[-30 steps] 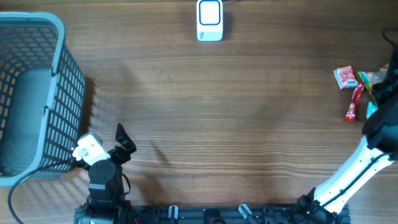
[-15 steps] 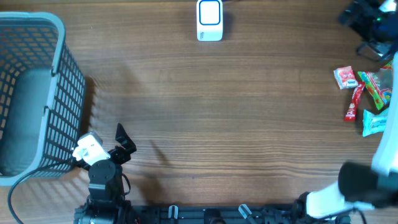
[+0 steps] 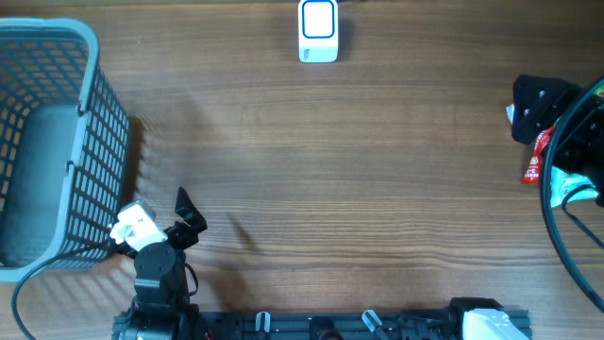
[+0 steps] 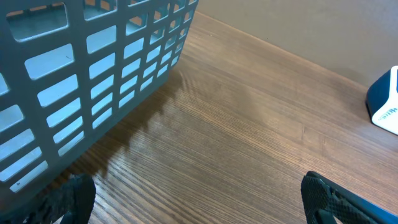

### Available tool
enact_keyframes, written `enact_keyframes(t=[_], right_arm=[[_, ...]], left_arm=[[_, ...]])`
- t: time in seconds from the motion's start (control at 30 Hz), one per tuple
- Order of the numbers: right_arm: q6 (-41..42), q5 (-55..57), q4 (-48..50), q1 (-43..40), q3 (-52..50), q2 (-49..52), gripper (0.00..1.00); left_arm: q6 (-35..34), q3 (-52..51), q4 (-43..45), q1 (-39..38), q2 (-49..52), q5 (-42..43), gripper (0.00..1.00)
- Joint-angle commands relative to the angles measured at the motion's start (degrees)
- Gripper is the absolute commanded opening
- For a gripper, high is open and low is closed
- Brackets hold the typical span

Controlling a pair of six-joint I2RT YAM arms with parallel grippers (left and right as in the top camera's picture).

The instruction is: Scan the item barcode

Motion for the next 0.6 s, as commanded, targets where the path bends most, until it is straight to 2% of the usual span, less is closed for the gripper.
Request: enact_keyframes(t=[0.0, 0.07, 0.2, 0.57], right_arm=[[-1.2, -0.2, 0.0, 0.2, 0.2, 0.5, 1.00], [-1.2, 2.8, -0.9, 0.2, -0.3, 0.4, 1.00], [-1.4, 3.1, 8.8, 0.2, -10.9, -6.7, 1.00], [-4.2, -2.1, 67.6, 0.2, -82.3, -55.5, 1.00]], left_arm=[[-0.1, -0.2, 0.2, -0.3, -0.4, -0.8, 1.00], [-0.1, -0.2, 0.2, -0.3, -0.4, -0.8, 1.00], [-0.1, -0.2, 0.2, -0.3, -0.4, -0.8, 1.00], [-0.1, -0.2, 0.2, -0.3, -0.4, -0.8, 1.00]])
